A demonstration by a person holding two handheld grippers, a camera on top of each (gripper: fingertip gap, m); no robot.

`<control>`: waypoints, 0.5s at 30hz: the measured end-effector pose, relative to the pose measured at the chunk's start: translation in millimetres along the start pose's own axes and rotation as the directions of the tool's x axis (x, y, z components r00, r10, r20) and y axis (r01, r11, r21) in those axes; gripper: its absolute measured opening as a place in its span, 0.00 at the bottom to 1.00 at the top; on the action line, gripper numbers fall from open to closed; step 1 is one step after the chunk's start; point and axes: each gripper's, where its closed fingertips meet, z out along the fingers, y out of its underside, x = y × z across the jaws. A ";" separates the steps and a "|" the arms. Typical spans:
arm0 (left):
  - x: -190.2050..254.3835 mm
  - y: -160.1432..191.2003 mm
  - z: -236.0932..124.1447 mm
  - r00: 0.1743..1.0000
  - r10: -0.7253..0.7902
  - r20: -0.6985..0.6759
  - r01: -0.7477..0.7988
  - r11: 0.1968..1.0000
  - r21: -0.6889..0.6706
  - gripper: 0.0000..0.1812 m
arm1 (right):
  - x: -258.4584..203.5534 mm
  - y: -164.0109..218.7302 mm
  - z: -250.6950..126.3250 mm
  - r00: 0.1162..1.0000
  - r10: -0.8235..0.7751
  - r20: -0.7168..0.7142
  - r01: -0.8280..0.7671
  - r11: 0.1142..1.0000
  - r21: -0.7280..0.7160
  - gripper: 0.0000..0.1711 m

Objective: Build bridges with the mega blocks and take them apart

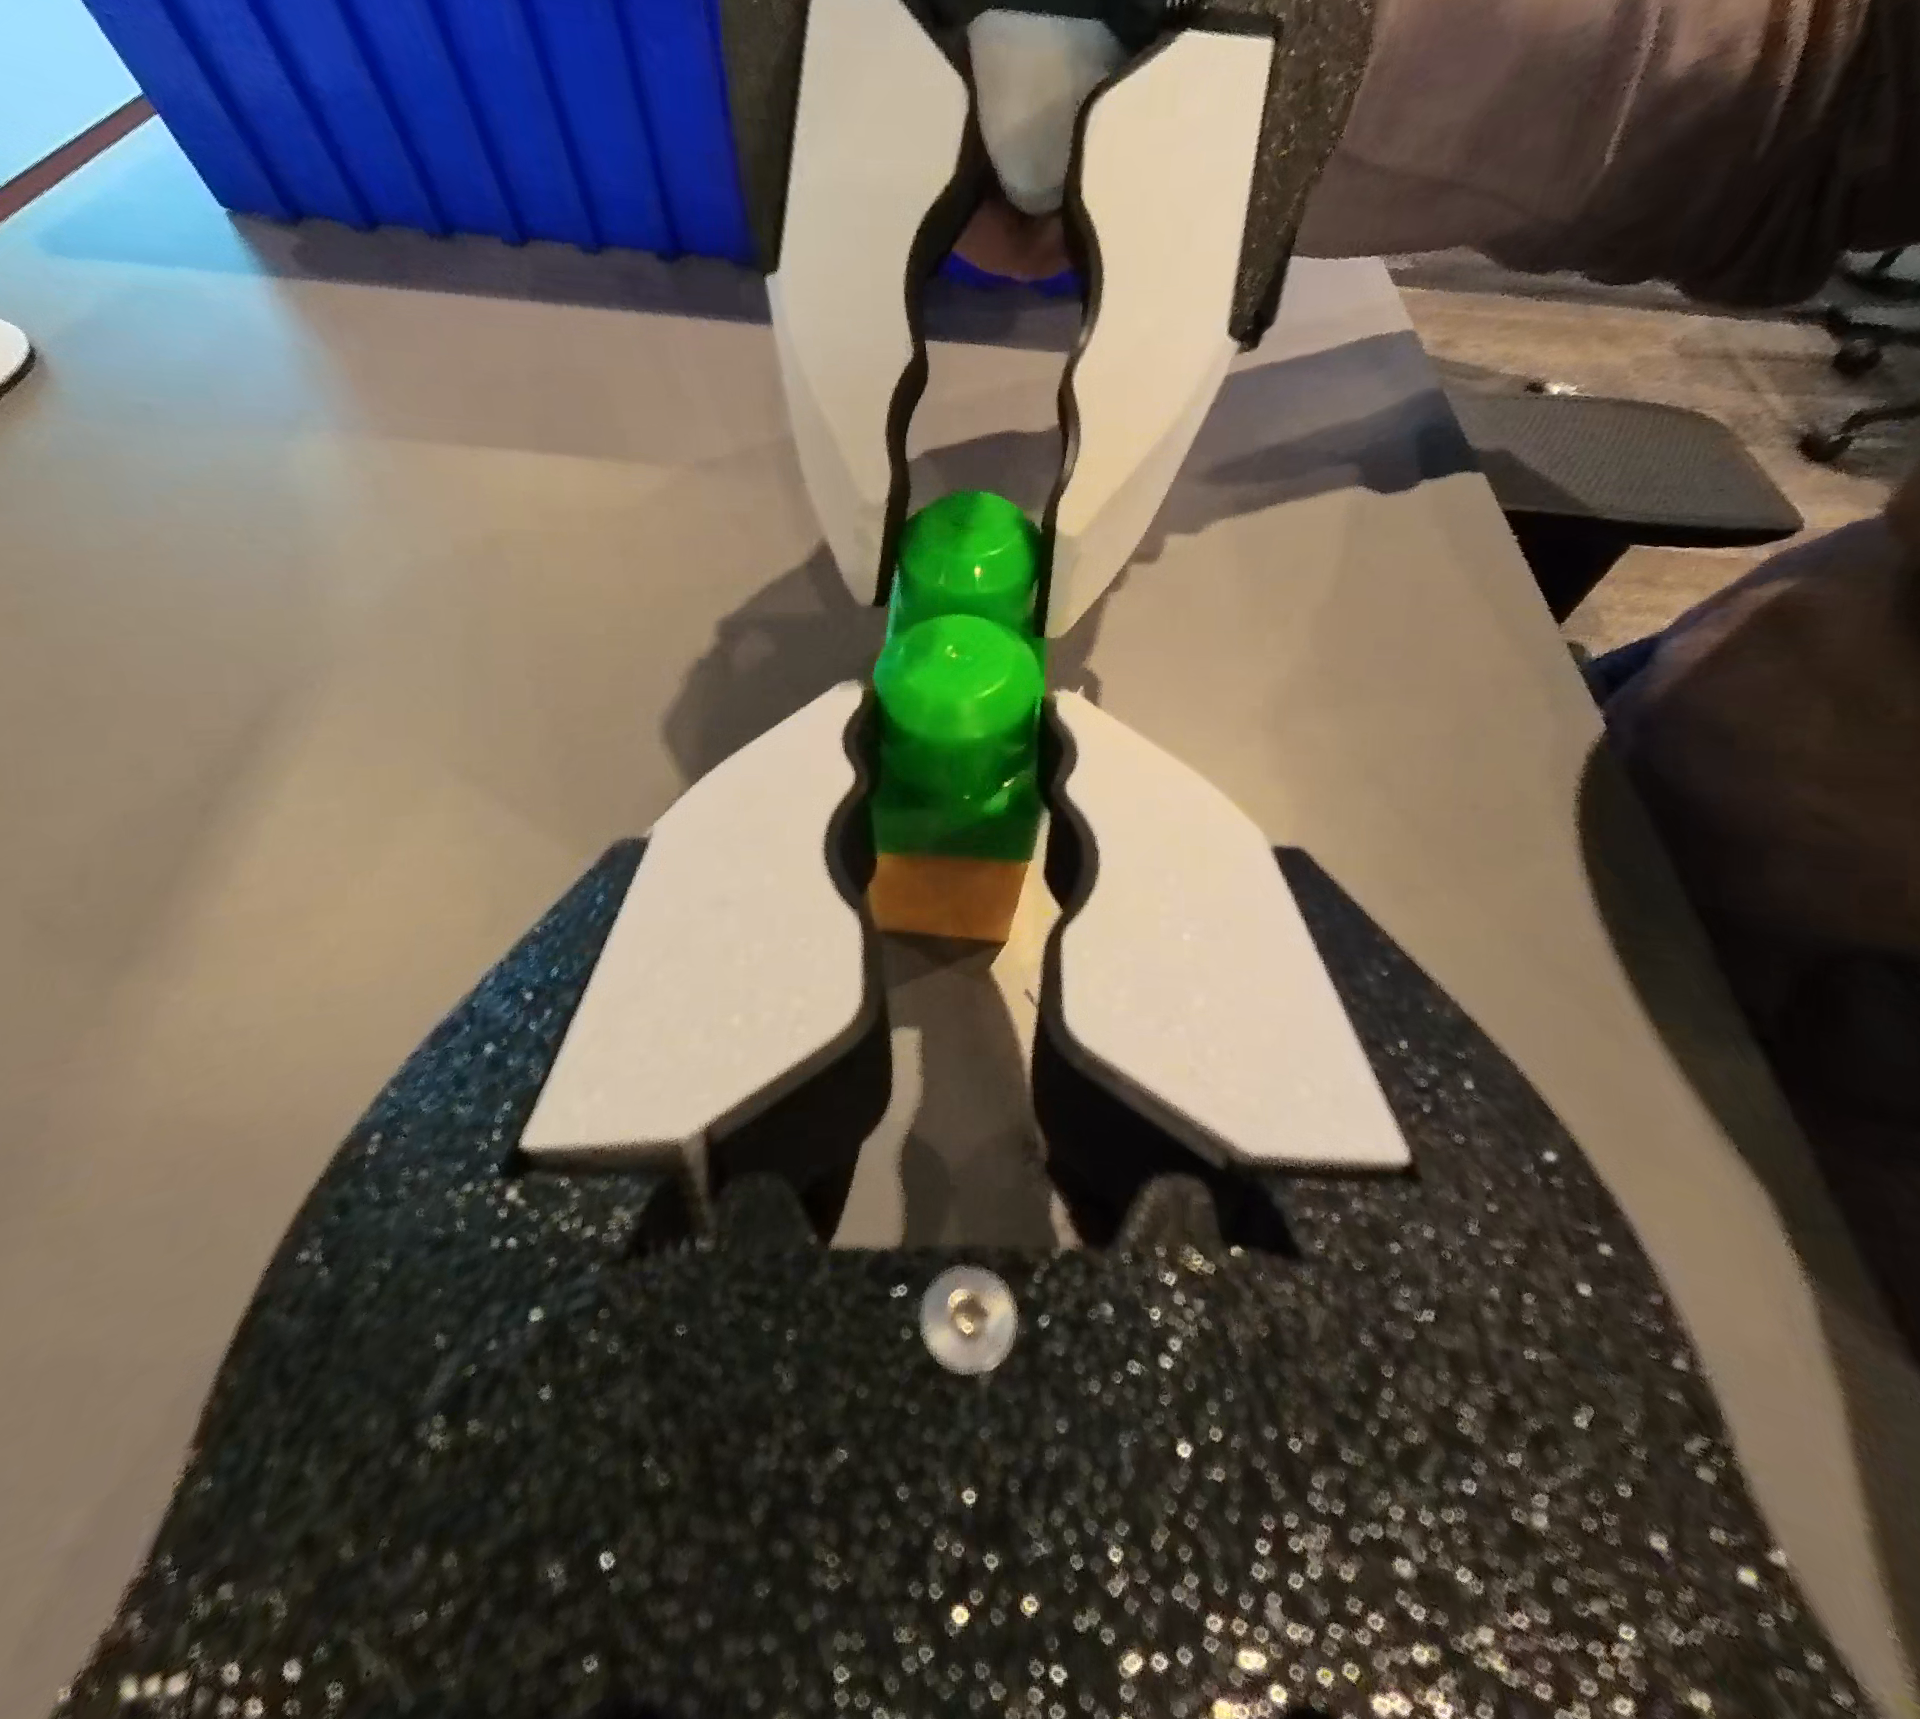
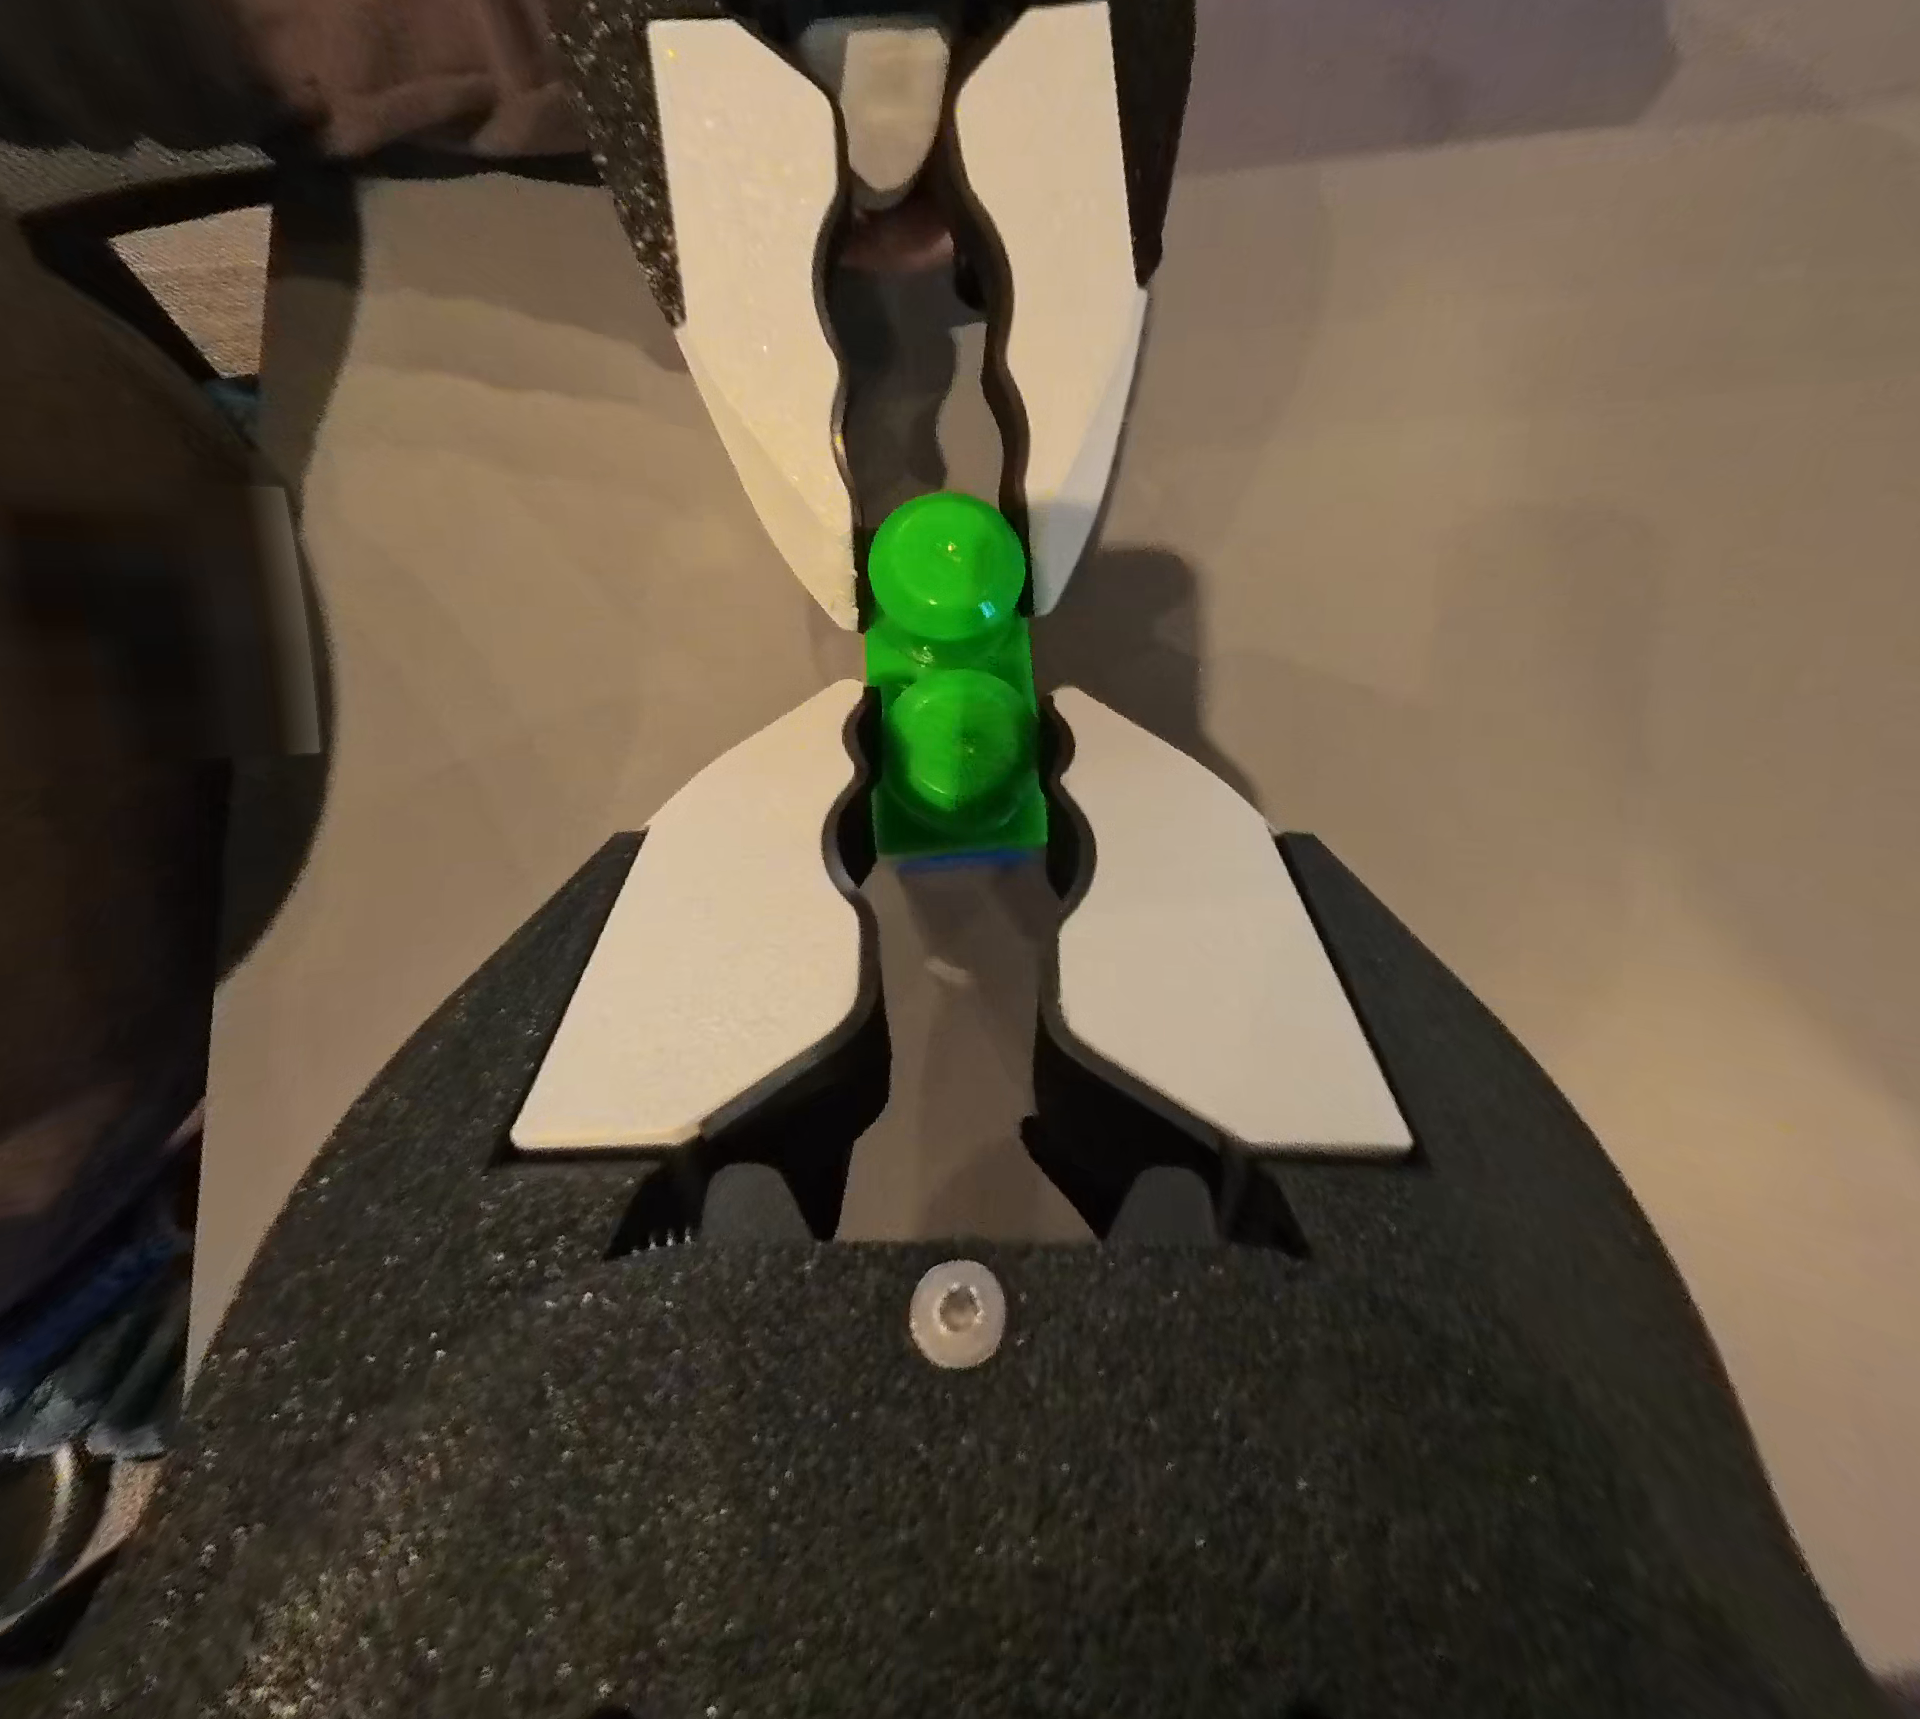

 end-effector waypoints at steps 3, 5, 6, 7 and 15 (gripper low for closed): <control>0.1 0.9 0.3 1.000 0.000 -0.005 0.000 0.999 0.037 0.16 | -0.1 0.6 0.5 1.000 0.003 0.003 -0.003 1.000 -0.014 0.17; 0.2 1.0 0.3 1.000 -0.011 0.002 0.010 0.997 0.074 0.16 | -0.2 1.0 0.6 1.000 -0.003 0.008 0.003 1.000 -0.028 0.17; 0.2 1.0 0.4 1.000 -0.012 0.007 0.011 0.996 0.083 0.16 | -0.3 1.2 0.7 1.000 -0.009 0.008 0.009 0.999 -0.032 0.17; 0.2 1.0 0.4 1.000 -0.008 0.013 0.007 0.996 0.084 0.16 | -0.3 1.2 0.7 1.000 -0.007 0.010 0.007 0.999 -0.032 0.17; -7.6 -25.6 -24.4 0.991 -0.019 0.129 -0.015 0.967 0.256 0.24 | -2.3 -10.6 -3.1 1.000 -0.008 0.012 0.008 0.999 0.048 0.39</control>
